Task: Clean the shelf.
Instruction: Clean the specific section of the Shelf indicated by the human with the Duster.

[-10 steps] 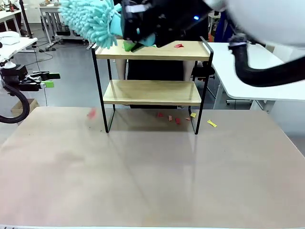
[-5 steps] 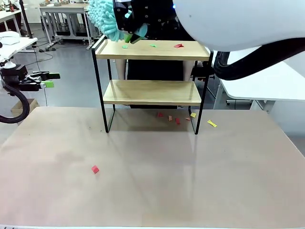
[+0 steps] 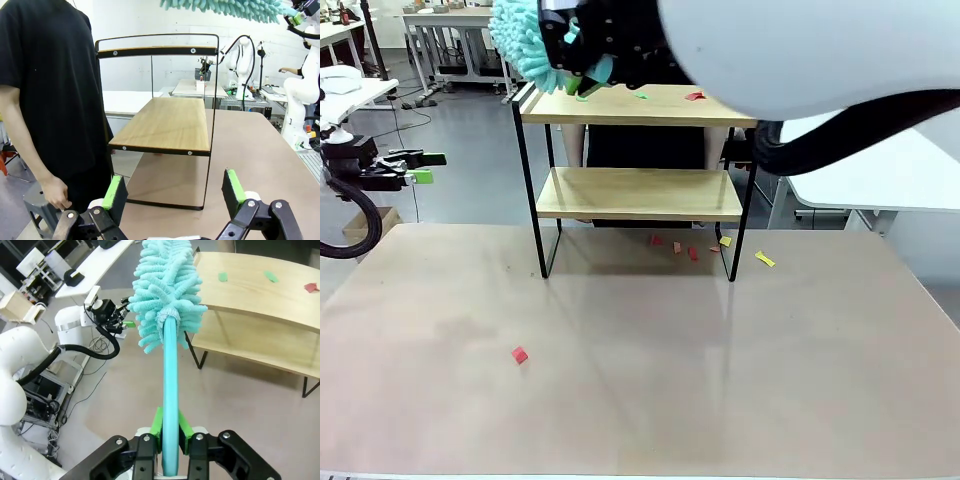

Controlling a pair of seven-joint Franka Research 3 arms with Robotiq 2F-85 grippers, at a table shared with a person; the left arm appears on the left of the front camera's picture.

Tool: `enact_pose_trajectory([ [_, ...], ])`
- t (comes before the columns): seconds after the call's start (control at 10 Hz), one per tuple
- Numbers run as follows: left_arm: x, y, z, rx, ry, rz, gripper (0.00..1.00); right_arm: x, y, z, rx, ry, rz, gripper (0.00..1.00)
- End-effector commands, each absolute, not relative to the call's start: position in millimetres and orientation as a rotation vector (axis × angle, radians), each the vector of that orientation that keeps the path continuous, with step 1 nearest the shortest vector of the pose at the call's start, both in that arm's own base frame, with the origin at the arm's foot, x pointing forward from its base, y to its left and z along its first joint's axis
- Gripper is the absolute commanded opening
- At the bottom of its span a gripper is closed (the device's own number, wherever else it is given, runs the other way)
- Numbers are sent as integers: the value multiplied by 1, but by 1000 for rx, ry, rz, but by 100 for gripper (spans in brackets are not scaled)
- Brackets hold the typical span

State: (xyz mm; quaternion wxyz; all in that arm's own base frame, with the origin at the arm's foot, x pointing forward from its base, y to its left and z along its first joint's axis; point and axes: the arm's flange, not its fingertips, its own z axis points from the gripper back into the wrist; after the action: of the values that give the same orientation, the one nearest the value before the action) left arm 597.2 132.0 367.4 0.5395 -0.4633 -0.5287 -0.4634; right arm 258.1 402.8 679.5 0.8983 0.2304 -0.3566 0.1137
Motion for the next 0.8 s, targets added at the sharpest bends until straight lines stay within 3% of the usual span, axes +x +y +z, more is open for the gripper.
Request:
enact_pose_trajectory([
  [0.0,595,131,369,-1097,-1262,-1111,100,274,442,687,439,-800,105,12],
  [0.7,595,131,369,-1097,-1262,-1111,100,326,509,678,325,-797,-42,12],
])
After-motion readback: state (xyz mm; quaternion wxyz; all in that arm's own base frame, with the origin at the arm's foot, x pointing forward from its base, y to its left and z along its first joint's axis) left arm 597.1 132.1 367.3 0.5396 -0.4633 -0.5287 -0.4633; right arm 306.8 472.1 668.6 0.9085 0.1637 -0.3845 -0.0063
